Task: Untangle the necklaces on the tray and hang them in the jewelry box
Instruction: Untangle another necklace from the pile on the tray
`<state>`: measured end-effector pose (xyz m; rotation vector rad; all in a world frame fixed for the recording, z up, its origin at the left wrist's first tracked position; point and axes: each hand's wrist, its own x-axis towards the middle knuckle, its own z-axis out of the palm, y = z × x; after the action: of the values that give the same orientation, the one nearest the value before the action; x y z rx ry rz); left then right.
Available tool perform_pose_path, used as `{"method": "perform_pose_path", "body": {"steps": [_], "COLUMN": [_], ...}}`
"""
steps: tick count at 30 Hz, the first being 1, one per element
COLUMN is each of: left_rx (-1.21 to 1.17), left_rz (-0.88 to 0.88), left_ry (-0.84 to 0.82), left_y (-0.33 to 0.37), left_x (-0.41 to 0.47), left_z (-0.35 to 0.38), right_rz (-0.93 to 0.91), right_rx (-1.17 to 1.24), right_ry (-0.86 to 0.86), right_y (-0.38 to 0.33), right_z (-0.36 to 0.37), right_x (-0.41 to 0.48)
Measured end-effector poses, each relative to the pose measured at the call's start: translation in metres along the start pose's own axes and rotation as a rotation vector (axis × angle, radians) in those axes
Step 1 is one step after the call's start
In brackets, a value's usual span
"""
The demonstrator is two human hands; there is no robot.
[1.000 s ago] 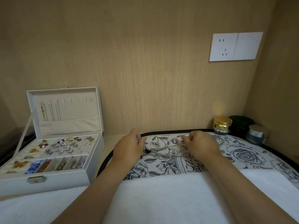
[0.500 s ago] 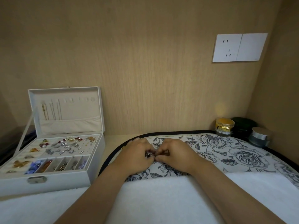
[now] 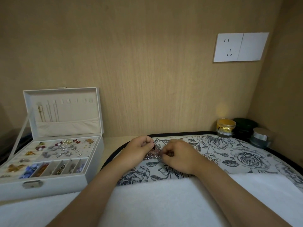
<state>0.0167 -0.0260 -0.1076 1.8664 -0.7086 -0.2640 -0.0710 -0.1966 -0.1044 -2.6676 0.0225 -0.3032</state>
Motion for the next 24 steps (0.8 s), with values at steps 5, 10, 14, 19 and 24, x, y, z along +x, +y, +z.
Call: {"method": "perform_pose_path", "body": {"steps": [5,10,14,19,24], "left_rx": [-0.103,-0.185,-0.210,0.139,0.563], "left_rz": [-0.044,-0.044,-0.129,-0.073,0.004], "left_ry": [0.032,0.016,0.039,0.072,0.116], "left_y": [0.009,0.011,0.010,0.006,0.005], "left_x": [-0.003,-0.004,-0.001,-0.002,-0.004], "left_z": [0.003,-0.001,-0.002,-0.006,-0.015], "right_rz": [0.044,0.127,0.201,0.303,0.389], "right_rx": [0.371,0.667,1.048,1.415,1.378], "right_ry": [0.029,0.068,0.102,0.239,0.356], "right_y": [-0.003,0.003,0.001,0.001,0.012], "right_z": [0.005,-0.005,-0.016,-0.025,-0.031], "right_x": [0.002,0.001,0.001,0.003,0.000]}}
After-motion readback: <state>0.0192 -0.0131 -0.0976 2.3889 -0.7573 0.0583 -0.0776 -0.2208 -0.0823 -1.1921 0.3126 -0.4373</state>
